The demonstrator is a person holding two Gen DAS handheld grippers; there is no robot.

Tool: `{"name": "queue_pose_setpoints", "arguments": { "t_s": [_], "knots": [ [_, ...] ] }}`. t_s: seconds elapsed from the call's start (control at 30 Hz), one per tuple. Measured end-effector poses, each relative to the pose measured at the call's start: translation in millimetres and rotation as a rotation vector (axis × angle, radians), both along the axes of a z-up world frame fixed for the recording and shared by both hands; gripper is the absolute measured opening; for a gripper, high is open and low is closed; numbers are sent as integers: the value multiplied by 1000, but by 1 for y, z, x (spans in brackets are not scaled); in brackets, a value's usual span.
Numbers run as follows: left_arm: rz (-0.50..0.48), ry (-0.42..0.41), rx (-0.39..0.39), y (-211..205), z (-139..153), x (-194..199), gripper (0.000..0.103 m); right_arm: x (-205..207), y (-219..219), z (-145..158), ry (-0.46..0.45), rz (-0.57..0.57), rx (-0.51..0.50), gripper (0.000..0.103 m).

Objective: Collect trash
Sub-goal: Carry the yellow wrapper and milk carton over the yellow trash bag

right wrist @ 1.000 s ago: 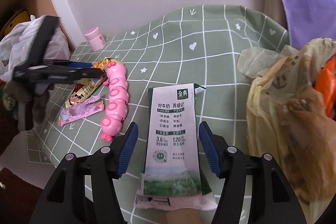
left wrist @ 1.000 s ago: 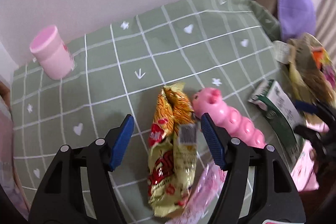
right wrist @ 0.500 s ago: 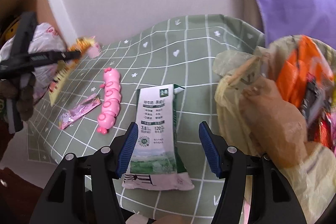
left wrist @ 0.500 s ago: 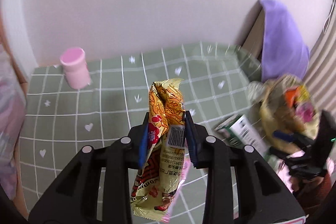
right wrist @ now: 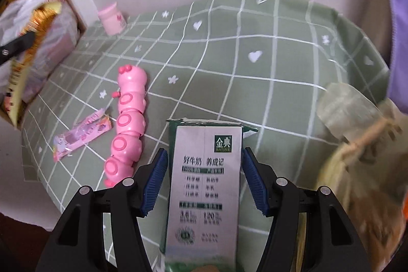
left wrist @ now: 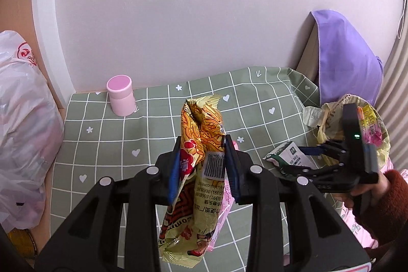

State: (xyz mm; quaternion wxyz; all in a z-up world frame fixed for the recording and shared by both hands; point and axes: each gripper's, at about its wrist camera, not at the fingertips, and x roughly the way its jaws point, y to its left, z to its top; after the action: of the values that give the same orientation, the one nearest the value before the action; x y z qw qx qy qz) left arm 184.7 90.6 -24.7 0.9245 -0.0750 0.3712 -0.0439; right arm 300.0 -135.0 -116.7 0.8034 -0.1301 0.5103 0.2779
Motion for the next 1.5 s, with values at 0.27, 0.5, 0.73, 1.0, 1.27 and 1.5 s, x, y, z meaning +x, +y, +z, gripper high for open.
{"name": "queue_pose_setpoints", "arguments": {
  "t_s": [0.27,0.5,0.73,1.0,1.27,1.5],
  "knots": [
    [1,2,-77,10,2,-1,30,-19,-8,45,-135,10,118,55],
    [-33,10,-123,1,-4,9,30,-41,-42,90,-269,-72,227,54],
    [-109,113,-149,-25,-31,26,31,-72,-88,138,-411,-163,285,53],
    [-262,-32,-119,-81,20,34,30,-110,-131,183,-526,-233,333,53],
    [-435,-222,-197,-149,77,38,30,-154,-192,229,-696,-362,309,53],
    [-616,-296,-321,-234,96,49,30,-180,-257,231,-739,-561,185,53]
  ]
}}
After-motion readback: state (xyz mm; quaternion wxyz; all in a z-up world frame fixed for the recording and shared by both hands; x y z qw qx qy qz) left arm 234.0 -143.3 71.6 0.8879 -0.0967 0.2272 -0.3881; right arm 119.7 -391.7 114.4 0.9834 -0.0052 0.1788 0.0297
